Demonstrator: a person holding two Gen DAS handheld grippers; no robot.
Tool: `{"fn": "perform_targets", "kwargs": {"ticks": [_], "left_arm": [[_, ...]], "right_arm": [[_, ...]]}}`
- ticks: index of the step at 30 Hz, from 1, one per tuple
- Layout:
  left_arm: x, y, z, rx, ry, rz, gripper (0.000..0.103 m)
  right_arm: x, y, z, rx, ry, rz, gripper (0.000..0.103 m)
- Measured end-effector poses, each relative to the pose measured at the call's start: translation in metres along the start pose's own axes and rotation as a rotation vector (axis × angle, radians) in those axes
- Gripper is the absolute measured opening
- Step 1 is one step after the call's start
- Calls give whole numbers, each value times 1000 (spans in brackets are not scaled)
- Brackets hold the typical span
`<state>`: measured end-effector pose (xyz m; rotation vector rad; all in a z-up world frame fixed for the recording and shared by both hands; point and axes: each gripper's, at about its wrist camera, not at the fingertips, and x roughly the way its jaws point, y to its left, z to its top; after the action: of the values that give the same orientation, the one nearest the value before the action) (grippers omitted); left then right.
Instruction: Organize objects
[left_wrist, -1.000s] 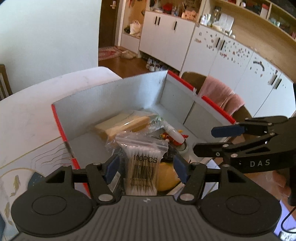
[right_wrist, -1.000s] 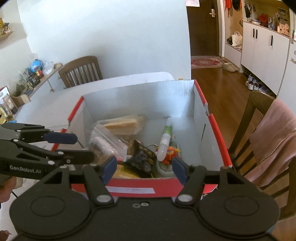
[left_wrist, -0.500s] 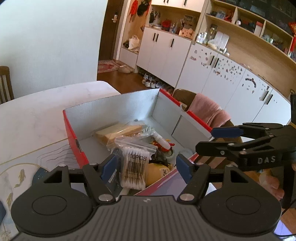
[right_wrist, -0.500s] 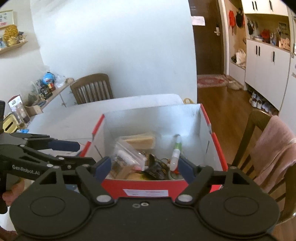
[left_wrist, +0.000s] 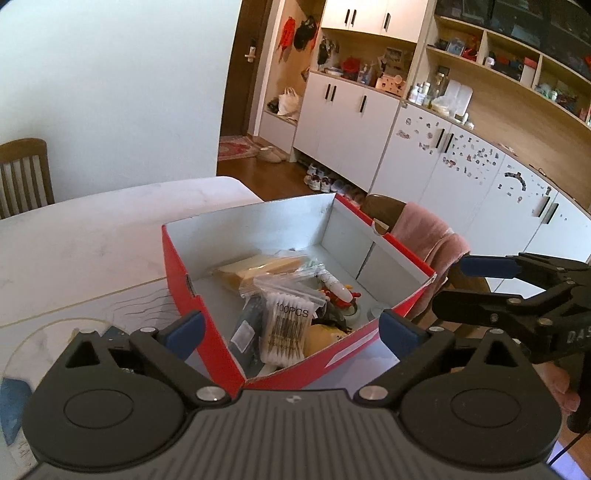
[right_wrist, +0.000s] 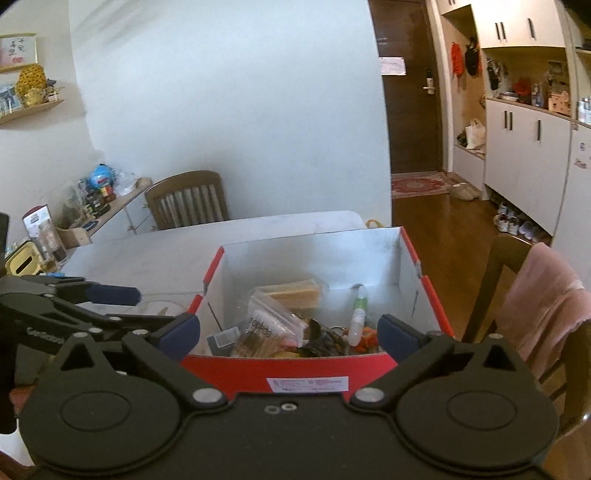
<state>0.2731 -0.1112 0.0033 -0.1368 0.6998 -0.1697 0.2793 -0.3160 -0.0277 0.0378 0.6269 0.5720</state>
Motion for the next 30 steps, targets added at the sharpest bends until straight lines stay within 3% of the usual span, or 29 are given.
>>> {"fn": "perform_targets", "kwargs": {"ticks": [12,30], "left_arm": [[-21,-7,-13,15,-17,37,101],[-35,-5,-27,2,-19,30,101]], "right_arm": [[-9,14,-18,9,-9,-23,102],[-20,35,-27,0,-18,-28,102]]}}
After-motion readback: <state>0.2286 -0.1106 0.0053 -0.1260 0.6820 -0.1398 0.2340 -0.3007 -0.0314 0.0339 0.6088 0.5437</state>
